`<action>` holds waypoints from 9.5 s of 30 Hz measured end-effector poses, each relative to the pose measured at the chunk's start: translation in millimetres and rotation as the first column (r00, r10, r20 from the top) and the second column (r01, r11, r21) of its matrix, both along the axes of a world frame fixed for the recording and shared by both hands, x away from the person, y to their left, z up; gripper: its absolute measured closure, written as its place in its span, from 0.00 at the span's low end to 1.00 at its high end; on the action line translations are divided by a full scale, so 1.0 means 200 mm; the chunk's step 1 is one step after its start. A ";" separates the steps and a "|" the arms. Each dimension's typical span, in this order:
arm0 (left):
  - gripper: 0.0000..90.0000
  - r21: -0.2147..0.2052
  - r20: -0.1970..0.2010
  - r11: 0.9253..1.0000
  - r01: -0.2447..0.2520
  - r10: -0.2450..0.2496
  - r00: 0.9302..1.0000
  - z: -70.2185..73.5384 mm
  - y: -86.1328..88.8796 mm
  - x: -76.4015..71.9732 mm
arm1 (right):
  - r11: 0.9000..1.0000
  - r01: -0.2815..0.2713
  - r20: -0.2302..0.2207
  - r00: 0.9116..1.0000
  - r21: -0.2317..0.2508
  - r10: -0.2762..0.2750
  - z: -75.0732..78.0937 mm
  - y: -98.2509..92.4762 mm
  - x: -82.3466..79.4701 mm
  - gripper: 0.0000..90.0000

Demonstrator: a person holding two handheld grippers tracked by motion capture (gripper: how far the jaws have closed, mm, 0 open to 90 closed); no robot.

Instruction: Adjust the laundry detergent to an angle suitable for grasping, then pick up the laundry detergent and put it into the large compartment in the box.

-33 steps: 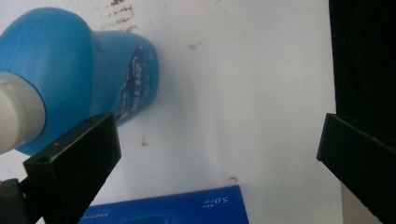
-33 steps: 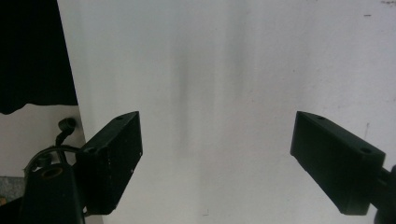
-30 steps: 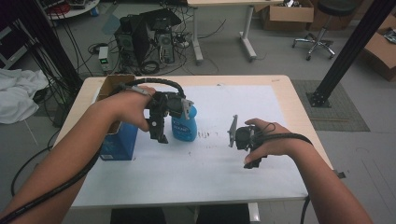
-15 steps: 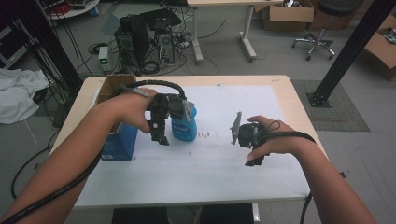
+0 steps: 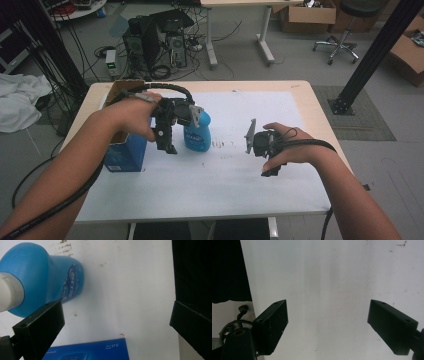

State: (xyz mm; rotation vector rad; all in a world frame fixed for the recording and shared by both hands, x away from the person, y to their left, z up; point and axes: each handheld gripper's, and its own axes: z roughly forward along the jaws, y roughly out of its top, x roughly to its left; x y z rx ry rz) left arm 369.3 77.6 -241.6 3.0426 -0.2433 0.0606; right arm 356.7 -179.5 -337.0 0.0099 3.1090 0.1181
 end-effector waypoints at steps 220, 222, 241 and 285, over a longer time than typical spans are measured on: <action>0.43 0.097 0.006 0.987 -0.127 0.127 0.992 0.08 -0.17 0.38 | 0.994 0.086 0.067 0.994 0.068 -0.091 -0.03 0.01 0.03 0.19; 0.43 0.105 0.001 0.980 -0.171 0.171 0.985 0.12 -0.15 0.36 | 0.993 0.081 0.064 0.994 0.085 -0.087 -0.03 0.00 0.04 0.19; 0.43 0.067 0.052 0.674 -0.736 0.734 0.677 0.50 0.13 0.30 | 0.994 0.009 0.078 0.997 0.109 -0.017 -0.02 0.04 0.09 0.19; 0.43 0.062 0.030 -0.123 -0.990 0.992 -0.121 0.77 0.77 0.27 | 0.994 -0.023 0.095 0.995 0.103 0.013 -0.01 0.07 0.08 0.19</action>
